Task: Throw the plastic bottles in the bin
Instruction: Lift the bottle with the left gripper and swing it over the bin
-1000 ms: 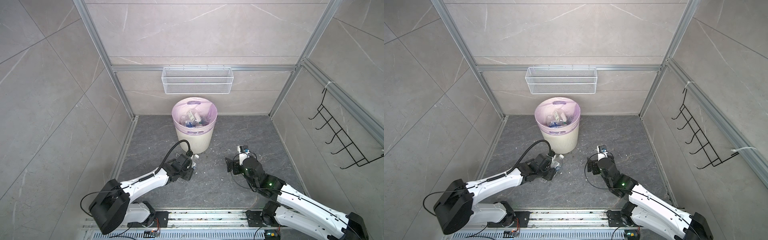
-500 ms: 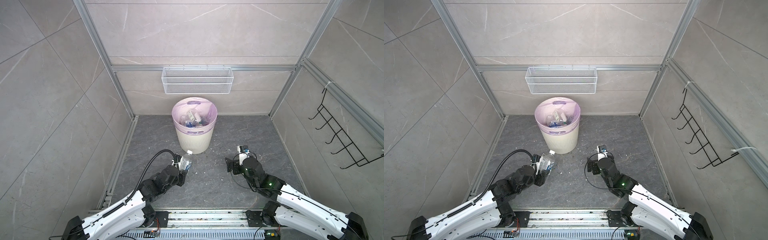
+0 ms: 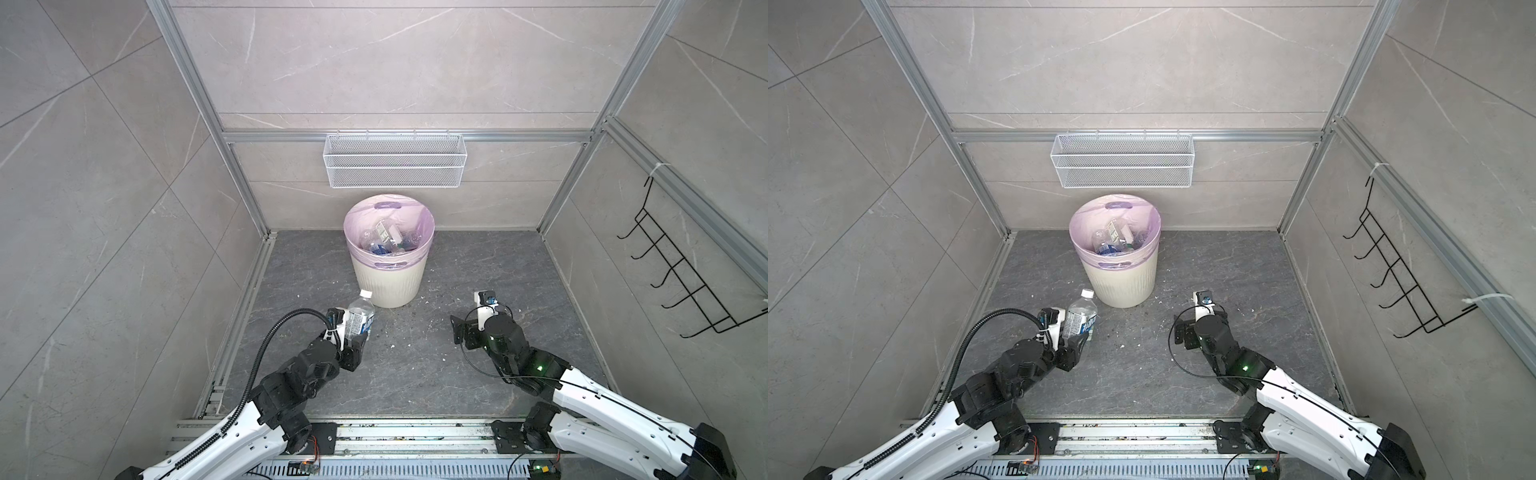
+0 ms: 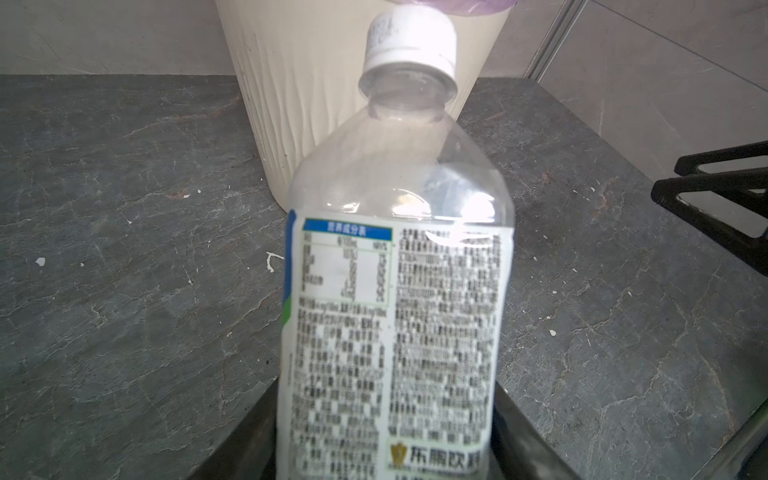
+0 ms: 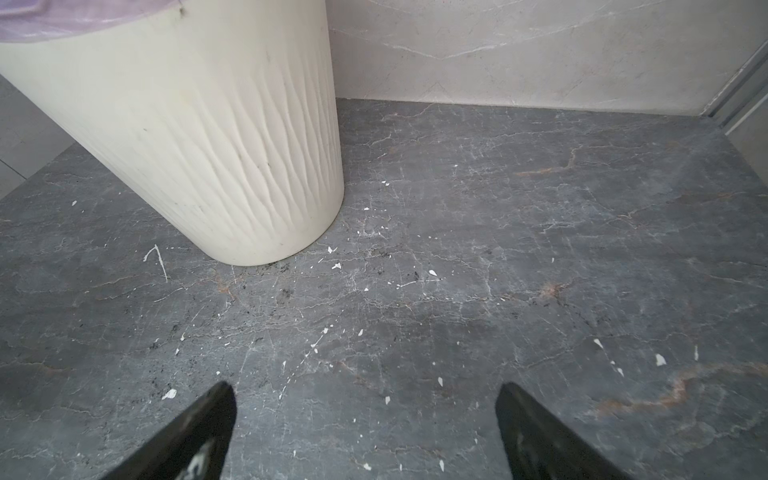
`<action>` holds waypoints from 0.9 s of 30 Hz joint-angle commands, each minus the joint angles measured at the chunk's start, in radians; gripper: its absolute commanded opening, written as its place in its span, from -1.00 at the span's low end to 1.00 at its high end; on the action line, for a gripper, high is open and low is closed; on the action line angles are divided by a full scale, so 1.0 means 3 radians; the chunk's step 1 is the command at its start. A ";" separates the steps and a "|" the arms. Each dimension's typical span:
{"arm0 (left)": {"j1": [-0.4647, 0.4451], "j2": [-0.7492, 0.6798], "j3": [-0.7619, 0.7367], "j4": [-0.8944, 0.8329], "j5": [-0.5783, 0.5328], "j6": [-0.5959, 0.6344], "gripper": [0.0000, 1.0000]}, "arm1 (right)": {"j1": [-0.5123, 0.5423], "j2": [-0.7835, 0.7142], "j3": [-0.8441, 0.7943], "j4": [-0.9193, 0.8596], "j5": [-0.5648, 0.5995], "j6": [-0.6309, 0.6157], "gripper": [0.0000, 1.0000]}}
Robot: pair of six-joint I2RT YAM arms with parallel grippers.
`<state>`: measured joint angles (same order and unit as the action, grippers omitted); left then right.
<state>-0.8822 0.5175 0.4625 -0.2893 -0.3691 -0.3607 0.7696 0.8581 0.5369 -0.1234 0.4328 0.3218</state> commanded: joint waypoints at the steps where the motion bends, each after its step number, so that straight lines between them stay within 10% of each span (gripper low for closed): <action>1: -0.0010 -0.0067 0.0201 0.0064 -0.0094 0.0120 0.18 | -0.0011 0.0007 0.0107 -0.0044 0.0035 0.0032 0.99; 22: 0.0022 0.1086 0.2060 0.0224 0.0095 0.0826 0.24 | -0.0013 -0.0048 0.0107 -0.0057 0.0002 0.0037 0.99; 27: 0.0571 0.1912 0.3101 0.0114 0.0743 0.0767 0.24 | -0.0010 -0.0058 0.0107 -0.0060 -0.0025 0.0051 0.99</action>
<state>-0.7998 1.0080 1.2640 -0.2871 -0.2722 -0.1486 0.7696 0.8555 0.5369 -0.1238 0.4290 0.3222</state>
